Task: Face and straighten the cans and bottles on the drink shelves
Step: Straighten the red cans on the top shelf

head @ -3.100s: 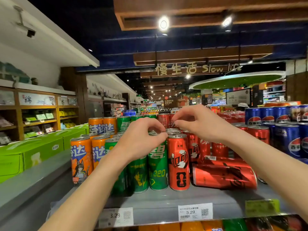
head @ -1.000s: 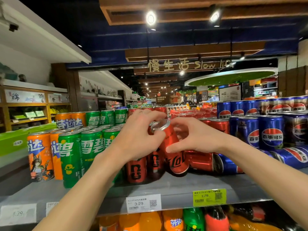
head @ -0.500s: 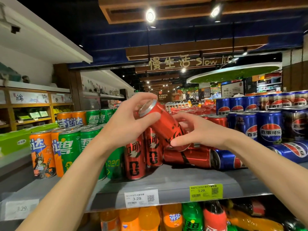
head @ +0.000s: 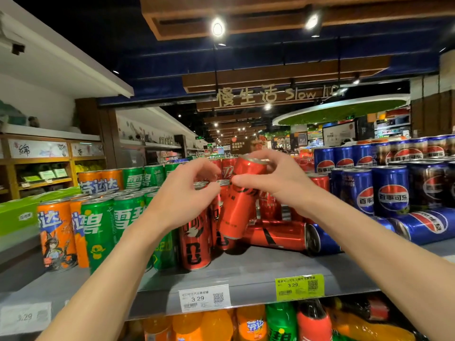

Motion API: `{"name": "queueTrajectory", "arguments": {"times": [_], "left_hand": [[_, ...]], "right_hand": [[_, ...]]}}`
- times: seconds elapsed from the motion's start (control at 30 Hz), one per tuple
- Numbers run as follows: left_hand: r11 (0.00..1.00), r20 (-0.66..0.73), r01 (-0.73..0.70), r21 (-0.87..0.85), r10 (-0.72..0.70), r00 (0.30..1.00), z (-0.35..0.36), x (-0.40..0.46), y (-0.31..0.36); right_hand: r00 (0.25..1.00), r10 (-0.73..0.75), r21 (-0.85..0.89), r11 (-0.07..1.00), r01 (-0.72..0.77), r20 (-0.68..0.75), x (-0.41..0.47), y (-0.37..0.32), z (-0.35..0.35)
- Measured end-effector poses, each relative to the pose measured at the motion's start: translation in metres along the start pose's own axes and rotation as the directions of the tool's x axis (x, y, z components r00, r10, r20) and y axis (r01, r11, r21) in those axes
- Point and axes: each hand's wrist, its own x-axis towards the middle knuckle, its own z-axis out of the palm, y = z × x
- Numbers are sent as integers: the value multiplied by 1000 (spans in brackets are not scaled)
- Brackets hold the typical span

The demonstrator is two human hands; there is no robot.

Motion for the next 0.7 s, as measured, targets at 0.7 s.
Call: {"name": "queueTrajectory", "arguments": {"times": [0.7], "left_hand": [[978, 9, 32, 205, -34, 999, 15, 5, 5]], "right_hand": [[975, 64, -188, 982, -24, 212, 6, 12, 32]]}}
